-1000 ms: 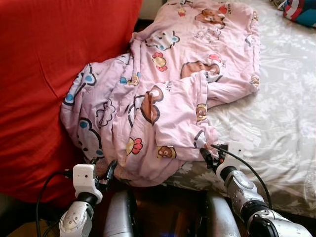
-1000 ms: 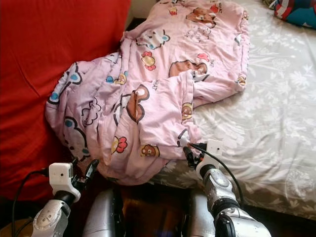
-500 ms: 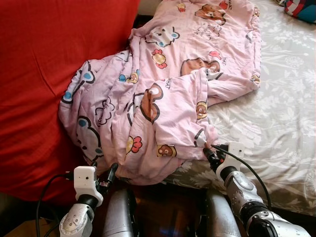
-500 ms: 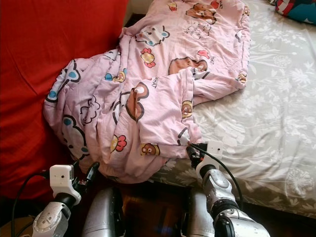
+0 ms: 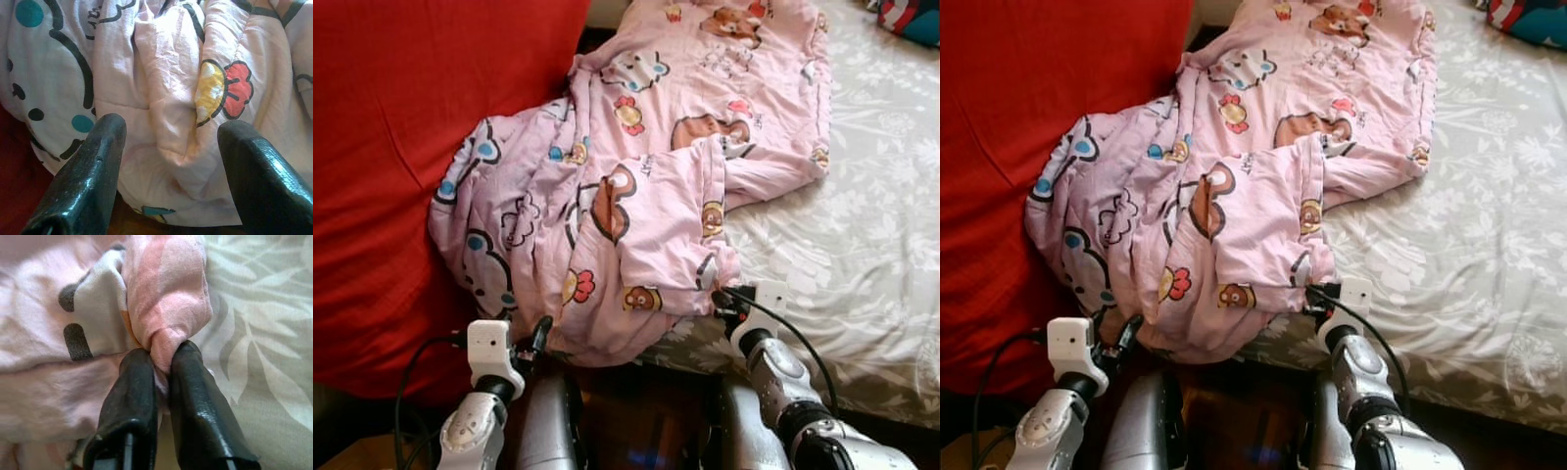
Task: Clean up the room
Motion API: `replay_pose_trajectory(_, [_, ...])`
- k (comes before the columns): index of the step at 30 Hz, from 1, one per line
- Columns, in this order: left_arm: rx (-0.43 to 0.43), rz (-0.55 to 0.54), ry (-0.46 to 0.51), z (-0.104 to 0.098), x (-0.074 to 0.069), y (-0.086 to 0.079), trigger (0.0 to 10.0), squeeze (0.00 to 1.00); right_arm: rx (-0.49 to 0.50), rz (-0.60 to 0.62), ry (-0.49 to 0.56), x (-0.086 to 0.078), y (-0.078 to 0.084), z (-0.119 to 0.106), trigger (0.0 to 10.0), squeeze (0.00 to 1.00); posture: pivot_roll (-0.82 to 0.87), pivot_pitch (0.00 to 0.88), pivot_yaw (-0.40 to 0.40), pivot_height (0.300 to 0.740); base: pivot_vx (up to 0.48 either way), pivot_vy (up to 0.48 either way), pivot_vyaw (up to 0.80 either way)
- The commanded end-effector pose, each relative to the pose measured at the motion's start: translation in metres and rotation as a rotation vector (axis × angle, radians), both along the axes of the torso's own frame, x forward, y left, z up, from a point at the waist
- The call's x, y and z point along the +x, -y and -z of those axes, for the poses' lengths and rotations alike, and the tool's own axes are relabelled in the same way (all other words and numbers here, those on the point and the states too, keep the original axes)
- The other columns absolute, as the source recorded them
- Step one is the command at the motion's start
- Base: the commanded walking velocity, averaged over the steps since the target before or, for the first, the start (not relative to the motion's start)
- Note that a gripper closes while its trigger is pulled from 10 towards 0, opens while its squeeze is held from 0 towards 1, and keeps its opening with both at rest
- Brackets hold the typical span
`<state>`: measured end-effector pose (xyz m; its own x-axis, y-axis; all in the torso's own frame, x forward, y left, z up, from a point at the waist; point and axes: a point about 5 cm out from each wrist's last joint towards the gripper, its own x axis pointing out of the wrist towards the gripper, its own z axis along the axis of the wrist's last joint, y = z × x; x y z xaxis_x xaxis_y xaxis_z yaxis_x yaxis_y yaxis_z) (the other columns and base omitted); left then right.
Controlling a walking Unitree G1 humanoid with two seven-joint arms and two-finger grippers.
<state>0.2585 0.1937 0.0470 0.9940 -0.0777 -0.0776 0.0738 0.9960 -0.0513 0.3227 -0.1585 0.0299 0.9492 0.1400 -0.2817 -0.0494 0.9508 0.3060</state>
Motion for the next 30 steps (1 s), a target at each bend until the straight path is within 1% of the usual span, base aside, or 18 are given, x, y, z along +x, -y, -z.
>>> replay_pose_trajectory(1, [0.01, -0.001, -0.022, 0.006, -0.001, -0.001, 10.0, 0.0, 0.0, 0.022, 0.022, -0.004, -0.001, 0.002, 0.0, 0.0, 0.2, 0.076, 0.013, 0.571, 0.0, 0.0, 0.0])
replay_pose_trajectory(2, [0.008, 0.003, -0.02, 0.006, 0.002, 0.0, 10.0, 0.0, -0.004, 0.036, 0.034, -0.004, 0.001, 0.001, 0.0, 0.0, 0.19, 0.073, 0.013, 0.571, 0.0, 0.0, 0.0])
replay_pose_trajectory(4, [0.008, 0.004, -0.02, 0.006, 0.003, 0.0, 10.0, 0.0, -0.005, 0.039, 0.035, -0.004, 0.001, 0.001, 0.0, 0.0, 0.19, 0.073, 0.013, 0.571, 0.0, 0.0, 0.0])
replay_pose_trajectory(5, [0.008, 0.004, -0.014, 0.005, 0.006, 0.001, 10.0, 0.0, -0.003, 0.048, 0.051, -0.004, 0.002, 0.0, 0.0, 0.0, 0.19, 0.077, 0.011, 0.571, 0.0, 0.0, 0.0])
replay_pose_trajectory(8, [0.007, 0.003, -0.012, 0.004, 0.007, 0.0, 10.0, 0.0, -0.004, 0.051, 0.056, -0.004, 0.002, -0.001, 0.0, 0.0, 0.18, 0.079, 0.009, 0.571, 0.0, 0.0, 0.0])
replay_pose_trajectory(9, [0.006, -0.001, -0.012, 0.004, 0.009, 0.0, 10.0, 0.0, -0.004, 0.051, 0.063, -0.004, 0.002, -0.001, 0.0, 0.0, 0.17, 0.057, 0.004, 0.571, 0.0, 0.0, 0.0])
replay_pose_trajectory(11, [0.003, -0.006, -0.016, 0.005, 0.012, 0.0, 10.0, 0.0, -0.004, 0.045, 0.078, -0.005, 0.001, -0.002, 0.0, 0.0, 0.17, 0.055, 0.0, 0.571, 0.0, 0.0, 0.0])
replay_pose_trajectory(12, [0.002, -0.006, -0.018, 0.006, 0.013, 0.0, 10.0, 0.0, -0.006, 0.043, 0.081, -0.005, 0.0, -0.001, 7.1, 0.0, 0.17, 0.053, -0.002, 0.571, 0.0, 0.0, 0.0])
replay_pose_trajectory(13, [0.002, -0.006, -0.021, 0.007, 0.014, 0.0, 10.0, 0.0, -0.008, 0.037, 0.087, -0.005, -0.001, -0.002, 10.0, 0.0, 0.16, 0.051, -0.003, 0.571, 0.0, 0.0, 0.0])
replay_pose_trajectory(15, [0.004, -0.011, -0.03, 0.008, 0.017, -0.002, 10.0, 0.0, -0.017, 0.032, 0.101, -0.005, -0.002, -0.003, 10.0, 0.0, 0.16, 0.052, -0.001, 0.571, 0.0, 0.0, 0.0])
replay_pose_trajectory(18, [-0.006, -0.028, -0.03, 0.009, 0.019, -0.006, 10.0, 0.0, -0.023, 0.073, 0.11, -0.006, 0.004, -0.004, 10.0, 0.0, 0.15, 0.051, 0.004, 0.571, 0.0, 0.0, 0.0])
replay_pose_trajectory(22, [-0.003, -0.029, -0.028, 0.008, 0.021, -0.007, 10.0, 0.0, -0.036, 0.073, 0.107, -0.006, 0.005, -0.003, 10.0, 0.0, 0.15, 0.05, 0.003, 0.586, 0.0, 0.0, 0.0])
replay_pose_trajectory(23, [-0.001, -0.032, -0.026, 0.008, 0.022, -0.007, 10.0, 0.0, -0.043, 0.069, 0.106, -0.006, 0.004, -0.003, 10.0, 0.0, 0.15, 0.049, 0.003, 0.596, 0.0, 0.0, 0.0])
replay_pose_trajectory(27, [-0.002, -0.035, -0.024, 0.009, 0.023, -0.007, 10.0, 0.0, -0.042, 0.072, 0.107, -0.005, 0.003, -0.004, 10.0, 0.0, 0.15, 0.045, 0.006, 0.621, 0.0, 0.0, 0.0])
replay_pose_trajectory(30, [-0.003, -0.035, -0.024, 0.009, 0.024, -0.006, 10.0, 0.0, -0.044, 0.068, 0.114, -0.003, 0.002, -0.006, 10.0, 0.0, 0.15, 0.052, 0.008, 0.631, 0.0, 0.0, 0.0])
